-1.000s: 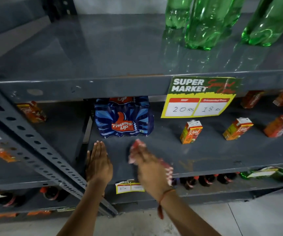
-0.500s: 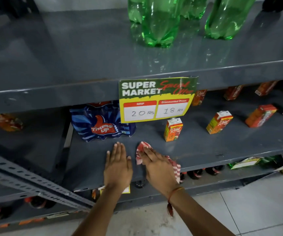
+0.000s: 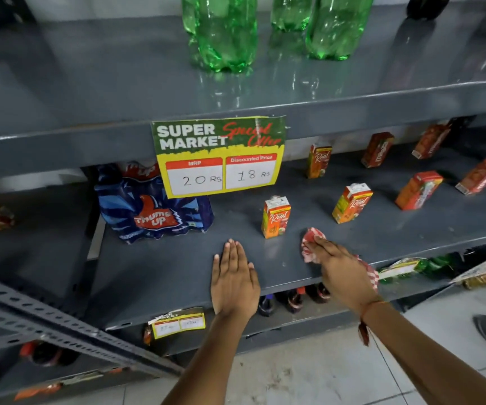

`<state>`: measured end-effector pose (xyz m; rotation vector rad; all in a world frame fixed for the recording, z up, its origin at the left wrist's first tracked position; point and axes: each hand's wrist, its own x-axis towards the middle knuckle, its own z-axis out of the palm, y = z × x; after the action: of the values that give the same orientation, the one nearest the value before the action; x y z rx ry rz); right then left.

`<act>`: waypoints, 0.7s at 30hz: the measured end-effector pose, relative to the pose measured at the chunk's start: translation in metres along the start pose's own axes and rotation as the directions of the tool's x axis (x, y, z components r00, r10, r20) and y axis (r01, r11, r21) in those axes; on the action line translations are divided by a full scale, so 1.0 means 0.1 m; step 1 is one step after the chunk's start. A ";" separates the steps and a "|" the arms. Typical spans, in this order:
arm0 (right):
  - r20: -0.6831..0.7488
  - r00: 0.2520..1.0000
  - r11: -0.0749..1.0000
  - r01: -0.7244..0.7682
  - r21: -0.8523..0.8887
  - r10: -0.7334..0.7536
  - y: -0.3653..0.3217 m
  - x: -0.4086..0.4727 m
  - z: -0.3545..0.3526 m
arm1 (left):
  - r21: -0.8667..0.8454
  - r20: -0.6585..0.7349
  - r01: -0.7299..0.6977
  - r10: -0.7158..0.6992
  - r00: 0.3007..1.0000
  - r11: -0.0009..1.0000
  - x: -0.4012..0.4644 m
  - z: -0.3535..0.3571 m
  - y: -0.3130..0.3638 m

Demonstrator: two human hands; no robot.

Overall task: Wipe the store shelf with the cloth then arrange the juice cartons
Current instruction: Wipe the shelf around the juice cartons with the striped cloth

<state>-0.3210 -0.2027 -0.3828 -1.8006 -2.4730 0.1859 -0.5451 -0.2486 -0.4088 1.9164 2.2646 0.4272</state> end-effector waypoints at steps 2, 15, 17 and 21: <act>0.017 0.999 0.998 -0.032 0.056 0.031 0.12 0.03 -0.08 | 0.002 0.008 -0.046 0.046 0.999 0.999 -0.07 0.01 0.05; -0.046 0.961 0.953 0.275 0.127 -0.271 0.01 -0.02 0.04 | 0.036 -0.010 -0.117 0.117 0.993 0.993 -0.13 0.23 0.70; -0.033 0.965 0.957 0.263 0.121 -0.261 0.22 0.00 0.02 | 0.030 -0.011 -0.118 0.118 0.993 0.993 -0.10 0.26 0.92; -0.047 0.972 0.967 0.234 0.098 -0.230 0.75 0.01 -0.05 | 0.011 -0.055 -0.097 0.098 0.994 0.995 -0.01 0.39 1.38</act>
<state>-0.2504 -0.1790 -0.3882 -1.4481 -2.5716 0.2577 -0.4043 -0.2248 -0.4037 2.0506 2.2154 0.4901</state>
